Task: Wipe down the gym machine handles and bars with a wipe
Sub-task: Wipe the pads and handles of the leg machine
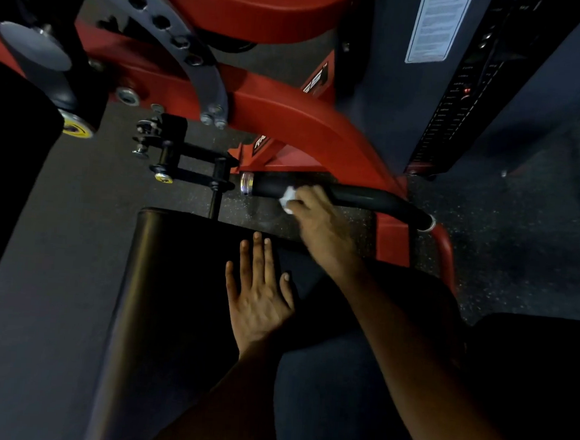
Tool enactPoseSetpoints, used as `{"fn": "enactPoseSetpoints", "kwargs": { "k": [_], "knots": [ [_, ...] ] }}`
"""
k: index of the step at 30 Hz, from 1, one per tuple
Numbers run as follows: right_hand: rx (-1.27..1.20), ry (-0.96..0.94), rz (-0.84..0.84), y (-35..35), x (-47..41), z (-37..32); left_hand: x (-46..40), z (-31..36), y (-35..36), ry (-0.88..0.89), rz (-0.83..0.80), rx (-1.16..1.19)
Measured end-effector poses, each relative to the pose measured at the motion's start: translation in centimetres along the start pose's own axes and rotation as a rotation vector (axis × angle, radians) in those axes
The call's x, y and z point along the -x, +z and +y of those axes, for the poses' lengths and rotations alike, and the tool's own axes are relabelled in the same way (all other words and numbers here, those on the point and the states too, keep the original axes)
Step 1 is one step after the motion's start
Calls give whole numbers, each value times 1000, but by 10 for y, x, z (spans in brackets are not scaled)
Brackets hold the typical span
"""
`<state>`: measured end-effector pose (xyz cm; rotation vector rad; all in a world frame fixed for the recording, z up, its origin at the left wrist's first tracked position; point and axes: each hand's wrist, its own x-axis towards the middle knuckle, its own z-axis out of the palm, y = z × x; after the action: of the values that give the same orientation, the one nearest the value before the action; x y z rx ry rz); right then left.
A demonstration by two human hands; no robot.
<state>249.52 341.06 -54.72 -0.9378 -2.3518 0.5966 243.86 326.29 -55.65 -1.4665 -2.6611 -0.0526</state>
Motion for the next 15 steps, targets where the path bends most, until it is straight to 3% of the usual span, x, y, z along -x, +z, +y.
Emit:
{"fn": "enactPoseSetpoints", "kwargs": {
  "k": [1,3,6,7,9,11,13,15],
  "knots": [
    [4,66,45,-6,10,12,0,0,0,-4,-3,2],
    [-60,385,154,-23,34,34,1,1,0,-8,-12,7],
    [-92,714,425,-41,48,38,2,1,-1,-13,-10,24],
    [-97,688,404,-43,40,26,1,1,-1,-13,-6,25],
    [59,378,282,-30,13,0,0,1,0,-6,-8,12],
    [-43,152,175,-12,-21,-35,0,-1,1,-1,-26,-13],
    [-15,4,78,4,-41,-57,1,-1,1,-4,-39,-33],
    [9,-24,61,14,-39,-46,0,-2,2,-6,-27,-26]
  ]
}}
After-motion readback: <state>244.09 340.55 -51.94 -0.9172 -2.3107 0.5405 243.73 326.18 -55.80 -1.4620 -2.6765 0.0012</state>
